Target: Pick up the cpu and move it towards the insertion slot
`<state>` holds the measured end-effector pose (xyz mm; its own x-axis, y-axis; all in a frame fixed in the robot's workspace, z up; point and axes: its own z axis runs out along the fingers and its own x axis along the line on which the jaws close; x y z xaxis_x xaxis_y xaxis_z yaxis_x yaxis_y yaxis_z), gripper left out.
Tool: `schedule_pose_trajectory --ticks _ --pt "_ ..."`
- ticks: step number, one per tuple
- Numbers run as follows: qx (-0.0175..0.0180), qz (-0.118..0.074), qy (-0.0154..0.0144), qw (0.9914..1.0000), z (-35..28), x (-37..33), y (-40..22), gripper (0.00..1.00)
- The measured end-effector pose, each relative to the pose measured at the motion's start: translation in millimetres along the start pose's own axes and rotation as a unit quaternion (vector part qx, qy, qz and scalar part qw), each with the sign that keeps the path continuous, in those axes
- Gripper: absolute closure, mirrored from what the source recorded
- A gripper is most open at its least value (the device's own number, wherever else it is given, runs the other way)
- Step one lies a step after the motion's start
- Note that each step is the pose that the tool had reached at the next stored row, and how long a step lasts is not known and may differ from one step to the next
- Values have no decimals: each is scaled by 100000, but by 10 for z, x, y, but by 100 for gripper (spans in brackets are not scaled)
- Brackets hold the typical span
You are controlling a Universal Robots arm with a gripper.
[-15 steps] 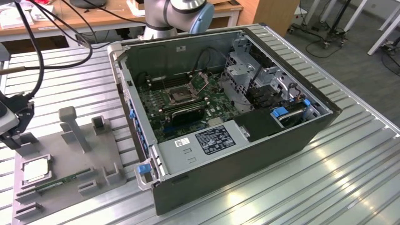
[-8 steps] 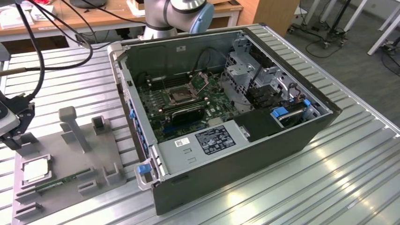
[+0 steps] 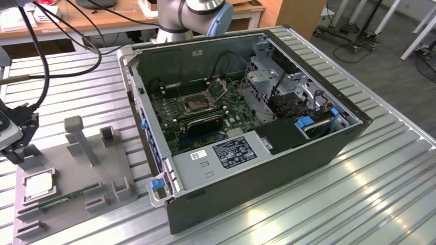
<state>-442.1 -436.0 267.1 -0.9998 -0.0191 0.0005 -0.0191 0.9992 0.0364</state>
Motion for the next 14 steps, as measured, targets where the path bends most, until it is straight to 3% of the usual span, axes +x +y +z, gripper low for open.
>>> schedule_pose_trajectory --ticks 14 --pt "1 -4 5 100000 13 0 -21 89"
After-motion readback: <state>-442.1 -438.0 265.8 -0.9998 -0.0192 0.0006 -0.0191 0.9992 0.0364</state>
